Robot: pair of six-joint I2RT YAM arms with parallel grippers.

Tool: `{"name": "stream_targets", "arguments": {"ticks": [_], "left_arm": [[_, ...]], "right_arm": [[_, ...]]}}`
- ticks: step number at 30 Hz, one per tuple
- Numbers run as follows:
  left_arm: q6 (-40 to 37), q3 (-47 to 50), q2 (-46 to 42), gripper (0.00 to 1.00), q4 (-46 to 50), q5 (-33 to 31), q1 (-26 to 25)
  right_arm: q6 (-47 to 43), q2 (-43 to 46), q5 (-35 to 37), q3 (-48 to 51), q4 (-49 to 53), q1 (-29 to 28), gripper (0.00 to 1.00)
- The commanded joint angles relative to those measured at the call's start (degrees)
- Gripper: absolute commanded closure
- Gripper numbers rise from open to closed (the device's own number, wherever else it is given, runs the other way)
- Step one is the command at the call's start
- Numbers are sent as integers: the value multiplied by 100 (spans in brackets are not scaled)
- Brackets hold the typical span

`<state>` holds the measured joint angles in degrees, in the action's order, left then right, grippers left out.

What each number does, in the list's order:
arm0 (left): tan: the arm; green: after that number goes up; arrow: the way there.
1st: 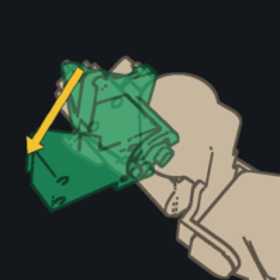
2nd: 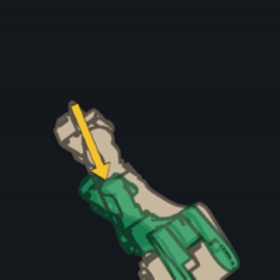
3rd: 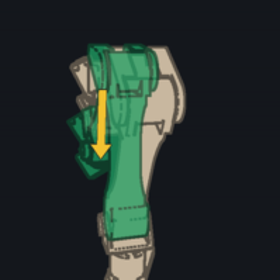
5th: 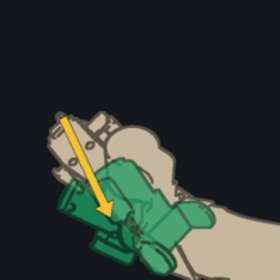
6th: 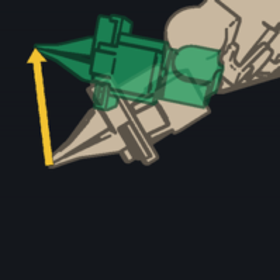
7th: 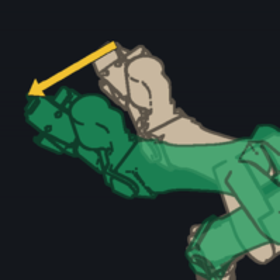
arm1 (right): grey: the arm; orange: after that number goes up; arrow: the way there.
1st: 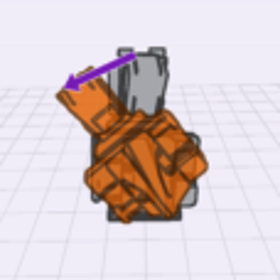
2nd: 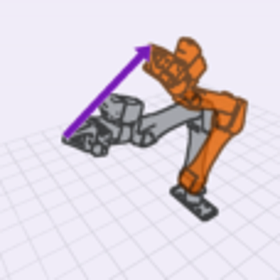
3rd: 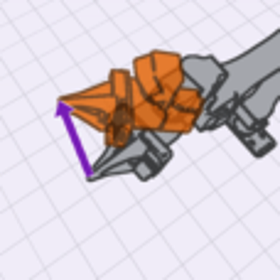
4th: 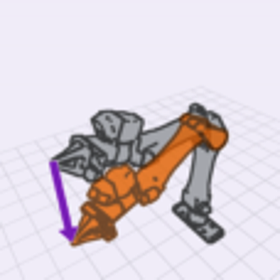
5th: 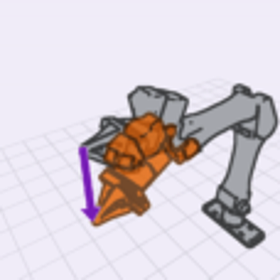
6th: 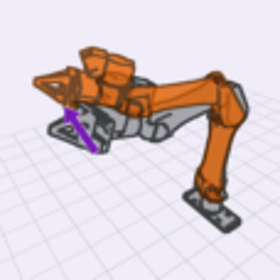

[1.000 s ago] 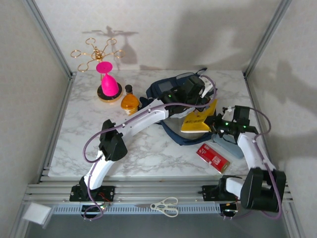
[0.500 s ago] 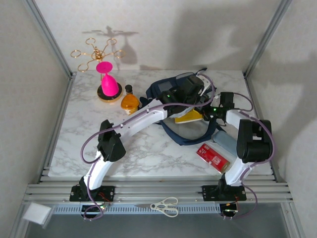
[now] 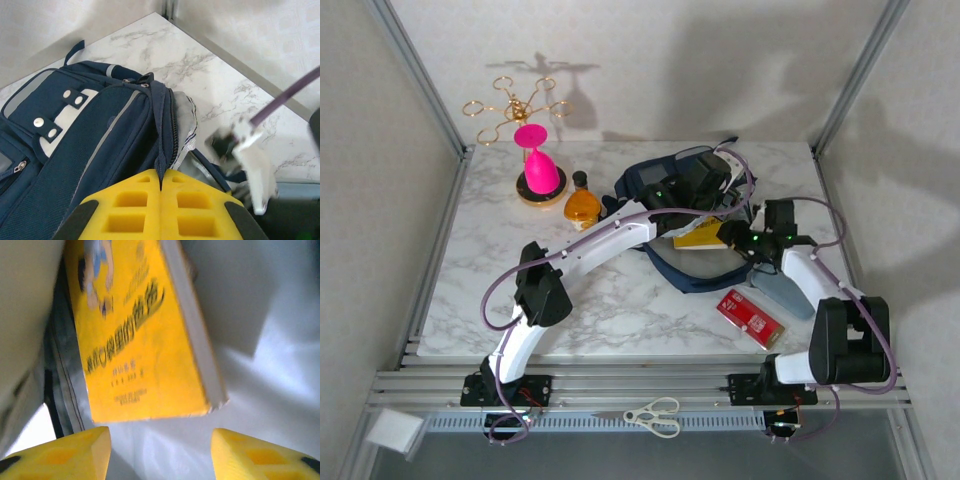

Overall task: Pack the student bag
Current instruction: Place the book in the student bag.

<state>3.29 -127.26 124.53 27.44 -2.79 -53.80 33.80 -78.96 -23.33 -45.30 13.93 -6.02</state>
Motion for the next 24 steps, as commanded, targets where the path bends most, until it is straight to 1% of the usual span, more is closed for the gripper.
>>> {"name": "stream_targets", "arguments": {"ticks": [1, 5, 9, 11, 13, 15, 17, 19, 21, 23, 24], "left_arm": [[136, -18, -498, 100, -563, 69, -34], [146, 1, -512, 100, -547, 164, -43], [193, 15, -541, 100, -510, 231, -43], [286, 63, -548, 100, -548, 312, -51], [413, 170, -542, 100, -689, 536, -43], [548, 221, -494, 100, -843, 672, -52], [693, 193, -415, 100, -906, 564, -47], [887, 176, -355, 100, -933, 361, -43], [1017, 184, -296, 100, -986, 314, -38], [1142, 145, -180, 100, -1059, 279, -36], [1203, 104, -122, 100, -1080, 279, -34]], "right_arm": [[427, -236, 333, 267, -76, -320, 52], [435, -735, 637, -21, -310, -378, 61], [258, -1093, 1359, -604, -419, -320, 73], [129, -1239, 1301, -768, -823, -277, 77], [4, -1521, 1157, -977, -1207, -277, 78], [-128, -1895, 838, -1265, -1333, -273, 80], [-188, -2049, 654, -1449, -1283, -234, 82], [-199, -1765, 628, -1259, -1243, -136, 83], [-172, -1252, 558, -868, -1234, 23, 79], [-230, -753, 393, -580, -881, 230, 76], [-251, -531, 426, -495, -629, 322, 75]]}}
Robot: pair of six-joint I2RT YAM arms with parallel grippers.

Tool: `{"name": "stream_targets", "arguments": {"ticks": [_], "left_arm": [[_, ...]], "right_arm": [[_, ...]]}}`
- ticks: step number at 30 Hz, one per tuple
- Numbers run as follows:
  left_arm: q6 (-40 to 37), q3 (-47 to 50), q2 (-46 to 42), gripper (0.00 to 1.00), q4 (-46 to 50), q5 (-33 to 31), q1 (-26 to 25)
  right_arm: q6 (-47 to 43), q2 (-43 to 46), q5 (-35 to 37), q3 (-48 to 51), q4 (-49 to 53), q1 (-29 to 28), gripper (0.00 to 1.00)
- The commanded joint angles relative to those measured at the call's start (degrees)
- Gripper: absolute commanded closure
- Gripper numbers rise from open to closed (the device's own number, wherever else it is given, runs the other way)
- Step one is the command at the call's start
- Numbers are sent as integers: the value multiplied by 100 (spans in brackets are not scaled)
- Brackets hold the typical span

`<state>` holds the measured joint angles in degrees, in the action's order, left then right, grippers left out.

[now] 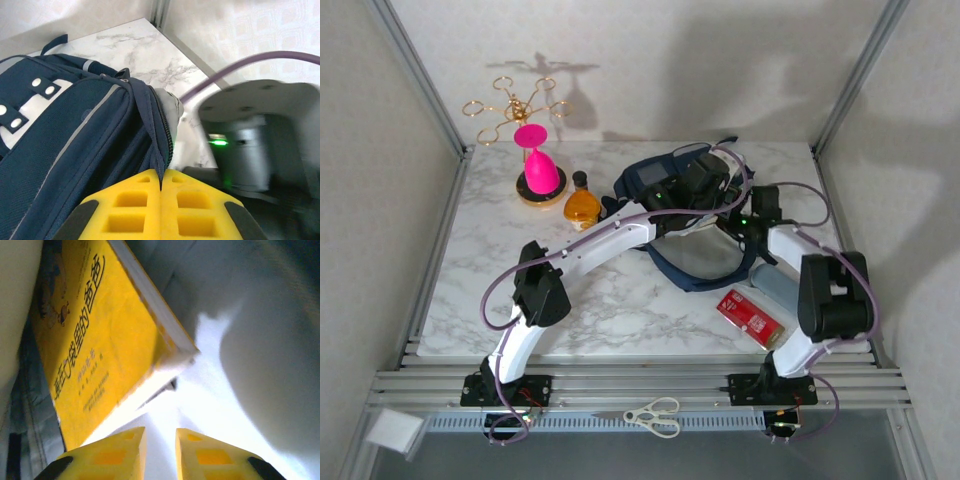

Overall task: Pack the student bag
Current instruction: Place the book in the student bag, then close the student bag at the top-center of the table.

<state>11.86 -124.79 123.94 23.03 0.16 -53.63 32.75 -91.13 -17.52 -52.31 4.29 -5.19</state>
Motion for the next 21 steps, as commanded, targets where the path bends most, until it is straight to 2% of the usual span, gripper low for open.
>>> {"name": "stream_targets", "arguments": {"ticks": [1, 6, 11, 14, 15, 17, 19, 21], "left_arm": [[420, -195, 15, 100, -659, -16, -56], [923, -304, 386, 100, -1077, 85, -60], [1353, -454, 796, 100, -1573, 266, -148], [1469, -781, 1017, 100, -1136, 516, -114], [1476, -808, 991, 93, -990, 580, -92], [1479, -684, 746, 60, -786, 1008, -2], [1599, -245, 264, 47, -882, 1492, 126], [1706, 631, -462, 42, -1353, 1851, 218]], "right_arm": [[-147, 968, -74, 312, 595, 365, 75], [-62, 2179, 170, 523, 1447, 1033, 69], [-155, 2396, 240, 53, 2051, 1236, 68], [-171, 2411, 143, -231, 2217, 1231, 67], [-189, 2408, 137, -324, 2304, 1219, 66], [-221, 2438, 166, -527, 2507, 1206, 63], [-247, 2483, 193, -695, 2652, 1117, 60], [-269, 2437, 391, -936, 2900, 816, 58]]}}
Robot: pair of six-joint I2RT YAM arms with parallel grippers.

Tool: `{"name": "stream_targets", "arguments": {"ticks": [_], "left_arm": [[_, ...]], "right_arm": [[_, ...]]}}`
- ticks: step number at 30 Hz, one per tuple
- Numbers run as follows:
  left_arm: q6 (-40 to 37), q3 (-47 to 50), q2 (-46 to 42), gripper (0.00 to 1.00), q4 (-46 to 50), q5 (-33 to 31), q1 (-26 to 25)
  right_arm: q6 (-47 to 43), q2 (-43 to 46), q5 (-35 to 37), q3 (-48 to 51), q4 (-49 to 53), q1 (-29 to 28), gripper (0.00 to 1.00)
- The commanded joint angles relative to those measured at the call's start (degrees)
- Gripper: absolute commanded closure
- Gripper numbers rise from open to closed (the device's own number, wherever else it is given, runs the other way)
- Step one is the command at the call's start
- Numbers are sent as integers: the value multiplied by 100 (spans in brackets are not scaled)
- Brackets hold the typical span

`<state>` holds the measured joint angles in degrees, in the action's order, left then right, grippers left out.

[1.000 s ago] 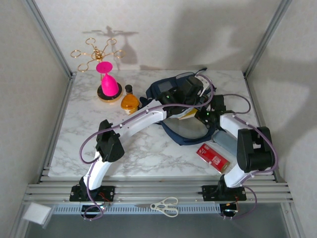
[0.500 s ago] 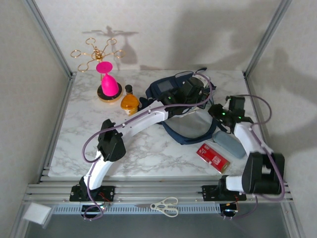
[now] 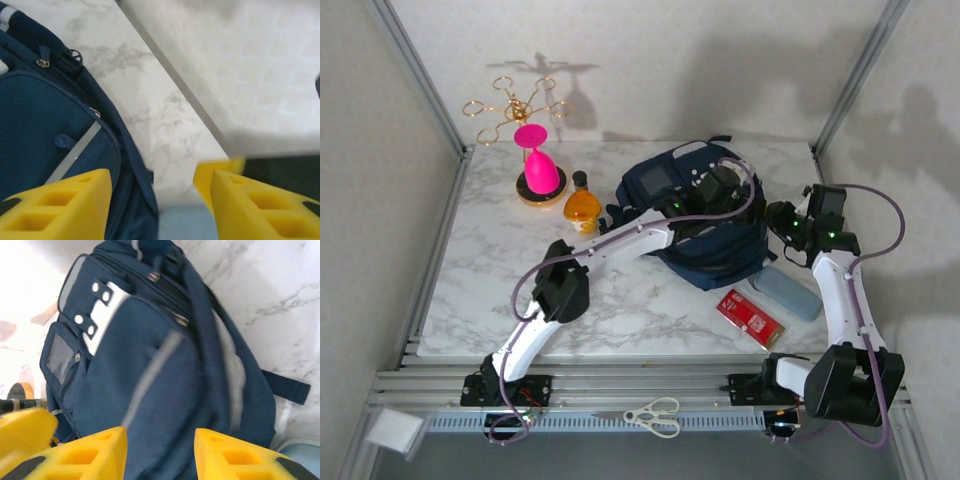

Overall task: Pack the student bag
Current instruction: Close the student bag at the top-center of the table, then rotate the student bag at the top-center of the table.

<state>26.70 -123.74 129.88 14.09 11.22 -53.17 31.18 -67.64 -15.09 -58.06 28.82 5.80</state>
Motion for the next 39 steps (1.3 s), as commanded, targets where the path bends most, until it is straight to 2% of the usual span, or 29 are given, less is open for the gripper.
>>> {"name": "stream_targets", "arguments": {"ticks": [1, 4, 7, 12, 15, 17, 20, 26, 28, 33, 36, 39], "left_arm": [[253, 1066, -1569, 42, -740, 678, 196], [332, 2566, -2833, 41, -1108, -78, 323], [362, 3561, -3740, 41, -957, -814, 590], [550, 5008, -4647, 42, -1083, -989, 1162], [716, 5565, -4895, 42, -1135, -1071, 1393], [787, 5859, -4982, 42, -1241, -1149, 1439], [839, 6133, -4992, 42, -1332, -1217, 1474], [1209, 6599, -4929, 42, -1729, -1228, 1547], [1371, 6716, -4815, 42, -1988, -1098, 1546], [1777, 6791, -4488, 41, -2426, -738, 1529], [1890, 6811, -4354, 41, -2593, -687, 1510], [1999, 6828, -4252, 41, -2682, -683, 1511]], "right_arm": [[-97, 47, 337, -461, 572, -511, 57], [147, 5, 765, -484, 721, -1255, 56], [653, -60, 866, -70, 436, -2187, 56], [1421, -750, 1253, 456, -299, -3909, 54], [1645, -1407, 1224, 612, -884, -4396, 53], [1620, -1771, 1313, 636, -1062, -4465, 53], [1256, -2112, 1615, 593, -1066, -4257, 52], [305, -2049, 1990, 656, -906, -3157, 51], [71, -1979, 1962, 596, -808, -2951, 50], [188, -1656, 2100, 340, -168, -3339, 47], [687, -1606, 2010, 305, -188, -3829, 45], [1138, -1948, 1995, 206, -535, -4204, 50]]}}
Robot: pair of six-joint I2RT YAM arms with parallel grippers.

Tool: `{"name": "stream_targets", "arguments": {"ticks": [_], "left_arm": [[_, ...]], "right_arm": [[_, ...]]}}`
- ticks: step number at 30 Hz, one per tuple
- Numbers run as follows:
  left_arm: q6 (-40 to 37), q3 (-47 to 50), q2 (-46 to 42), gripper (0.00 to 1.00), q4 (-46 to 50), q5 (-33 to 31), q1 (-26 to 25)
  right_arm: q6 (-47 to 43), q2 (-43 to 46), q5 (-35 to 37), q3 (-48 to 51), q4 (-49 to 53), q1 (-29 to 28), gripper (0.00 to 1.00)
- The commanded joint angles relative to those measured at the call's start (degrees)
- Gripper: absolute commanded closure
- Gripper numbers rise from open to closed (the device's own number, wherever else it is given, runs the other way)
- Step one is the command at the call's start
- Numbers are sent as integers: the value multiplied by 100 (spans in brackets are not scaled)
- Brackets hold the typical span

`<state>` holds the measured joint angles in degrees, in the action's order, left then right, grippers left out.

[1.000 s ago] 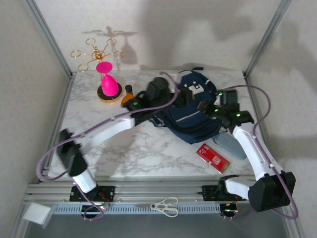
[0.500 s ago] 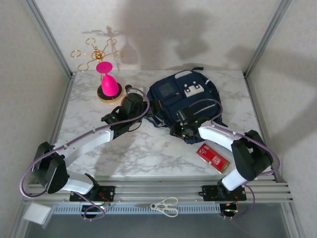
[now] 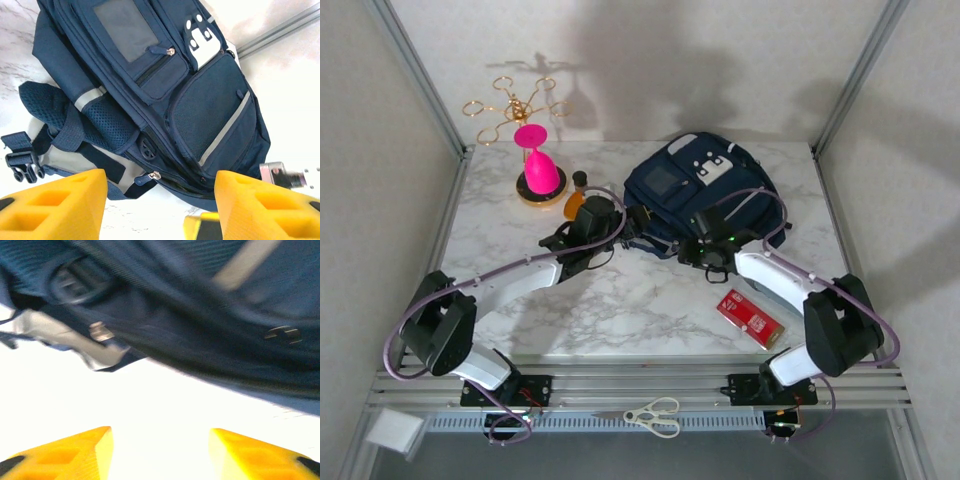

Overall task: Pack the student bag
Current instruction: Rotate the student bag at the top-center of the table.

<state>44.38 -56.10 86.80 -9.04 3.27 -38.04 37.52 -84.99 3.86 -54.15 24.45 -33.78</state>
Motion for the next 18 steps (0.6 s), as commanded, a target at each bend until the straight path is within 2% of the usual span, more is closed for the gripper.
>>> {"name": "stream_targets", "arguments": {"ticks": [1, 5, 9, 14, 18], "left_arm": [[261, 72, 73, 41, -371, 97, -2], [305, 122, 49, 41, -403, 104, -3], [342, 177, 115, 40, -453, 190, -10], [370, 234, 233, 40, -625, 297, -10], [396, 197, 274, 40, -695, 332, -10]], "right_arm": [[571, -387, 74, -263, -253, -338, 52], [691, -1060, 221, -667, -625, -463, 60], [784, -1527, 721, -912, -639, -463, 66], [855, -1845, 1249, -1113, -647, -439, 66], [799, -1784, 1477, -1145, -519, -155, 66]]}}
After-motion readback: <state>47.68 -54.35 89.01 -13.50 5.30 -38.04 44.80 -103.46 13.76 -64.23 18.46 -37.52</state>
